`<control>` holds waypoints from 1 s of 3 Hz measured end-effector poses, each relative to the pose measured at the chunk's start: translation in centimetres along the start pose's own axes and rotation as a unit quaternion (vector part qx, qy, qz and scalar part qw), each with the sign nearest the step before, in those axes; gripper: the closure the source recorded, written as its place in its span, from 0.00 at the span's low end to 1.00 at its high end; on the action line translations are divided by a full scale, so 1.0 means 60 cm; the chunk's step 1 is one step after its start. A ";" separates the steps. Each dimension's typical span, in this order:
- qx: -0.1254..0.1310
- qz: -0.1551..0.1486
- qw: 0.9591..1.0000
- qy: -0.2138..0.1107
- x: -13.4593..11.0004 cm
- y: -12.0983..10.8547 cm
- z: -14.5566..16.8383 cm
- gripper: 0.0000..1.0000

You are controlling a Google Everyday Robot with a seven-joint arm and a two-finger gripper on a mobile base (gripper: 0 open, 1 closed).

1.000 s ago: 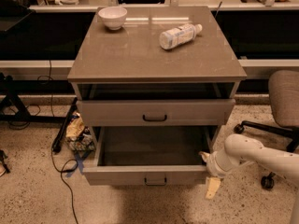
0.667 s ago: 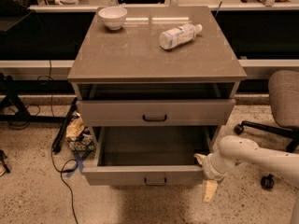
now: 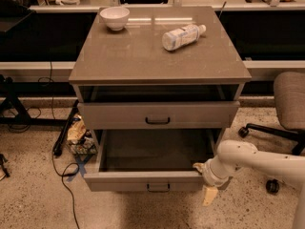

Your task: Open middle drawer

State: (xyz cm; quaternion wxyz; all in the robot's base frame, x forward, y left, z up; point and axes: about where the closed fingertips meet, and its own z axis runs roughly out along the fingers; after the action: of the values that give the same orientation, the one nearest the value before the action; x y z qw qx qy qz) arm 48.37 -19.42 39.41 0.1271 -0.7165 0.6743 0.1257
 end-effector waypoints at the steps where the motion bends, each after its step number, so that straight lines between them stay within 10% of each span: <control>1: 0.000 0.000 1.000 0.000 0.000 0.000 0.000 0.40; 3: 0.012 0.004 1.000 -0.002 0.005 0.038 -0.019 0.94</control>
Offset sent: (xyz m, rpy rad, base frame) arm -0.0668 -0.0171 0.0433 0.0243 -0.0877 -0.0029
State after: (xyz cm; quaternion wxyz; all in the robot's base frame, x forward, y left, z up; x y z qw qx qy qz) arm 46.13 -20.21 40.33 0.1367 -0.7117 0.6785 0.1199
